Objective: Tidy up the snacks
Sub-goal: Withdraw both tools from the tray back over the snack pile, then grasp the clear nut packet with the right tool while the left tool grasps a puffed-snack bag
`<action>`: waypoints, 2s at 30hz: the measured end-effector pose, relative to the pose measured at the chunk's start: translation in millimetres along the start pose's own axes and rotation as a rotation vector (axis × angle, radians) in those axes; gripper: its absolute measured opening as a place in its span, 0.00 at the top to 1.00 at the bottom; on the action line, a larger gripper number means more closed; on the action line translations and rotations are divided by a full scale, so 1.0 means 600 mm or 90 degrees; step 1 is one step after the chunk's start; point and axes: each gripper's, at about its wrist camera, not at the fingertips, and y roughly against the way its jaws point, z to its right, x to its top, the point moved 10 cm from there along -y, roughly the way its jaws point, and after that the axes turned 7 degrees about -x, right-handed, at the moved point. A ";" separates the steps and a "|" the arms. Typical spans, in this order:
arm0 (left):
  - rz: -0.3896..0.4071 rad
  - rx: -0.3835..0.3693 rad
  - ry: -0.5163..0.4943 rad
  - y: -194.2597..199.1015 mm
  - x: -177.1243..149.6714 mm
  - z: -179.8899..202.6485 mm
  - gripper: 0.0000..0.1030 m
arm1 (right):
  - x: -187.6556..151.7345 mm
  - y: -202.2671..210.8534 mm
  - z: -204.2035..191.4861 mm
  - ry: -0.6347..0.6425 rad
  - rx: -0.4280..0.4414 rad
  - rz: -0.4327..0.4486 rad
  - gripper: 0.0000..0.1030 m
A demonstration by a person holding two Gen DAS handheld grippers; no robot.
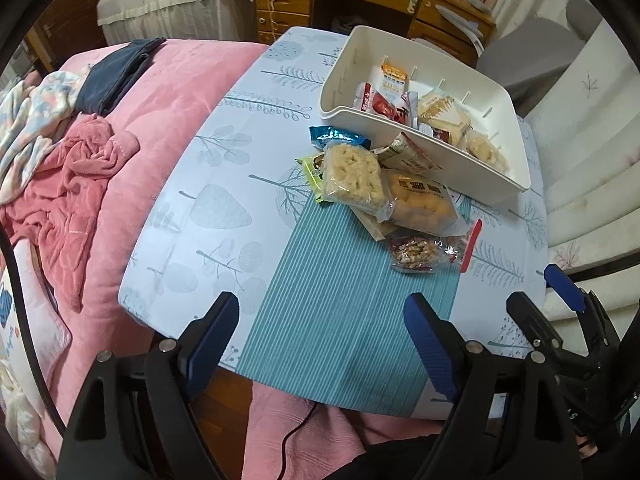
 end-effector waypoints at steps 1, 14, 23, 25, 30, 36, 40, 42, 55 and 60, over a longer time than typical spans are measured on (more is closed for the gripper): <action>-0.007 -0.001 -0.006 -0.005 0.005 0.000 0.19 | -0.002 -0.006 0.000 0.002 -0.008 -0.004 0.13; -0.061 -0.030 -0.113 -0.055 0.101 0.005 0.15 | -0.005 -0.077 -0.026 -0.005 -0.077 -0.061 0.13; -0.117 -0.050 -0.190 -0.108 0.147 0.014 0.13 | -0.032 -0.138 -0.043 -0.043 -0.123 -0.136 0.13; -0.135 -0.051 -0.210 -0.124 0.153 0.017 0.12 | -0.040 -0.151 -0.046 -0.052 -0.134 -0.152 0.13; -0.170 -0.054 -0.249 -0.160 0.160 0.022 0.12 | -0.067 -0.187 -0.049 -0.088 -0.157 -0.199 0.13; -0.208 -0.051 -0.281 -0.202 0.169 0.027 0.12 | -0.095 -0.221 -0.044 -0.119 -0.192 -0.239 0.13; -0.236 -0.049 -0.291 -0.228 0.168 0.029 0.12 | -0.109 -0.235 -0.040 -0.134 -0.206 -0.255 0.13; -0.245 -0.050 -0.292 -0.238 0.168 0.030 0.12 | -0.114 -0.241 -0.036 -0.136 -0.215 -0.261 0.14; -0.326 -0.093 -0.230 -0.297 0.155 0.027 0.28 | -0.106 -0.256 -0.017 -0.128 -0.250 -0.247 0.38; -0.347 -0.119 -0.199 -0.309 0.147 0.023 0.44 | -0.106 -0.254 -0.017 -0.132 -0.251 -0.250 0.45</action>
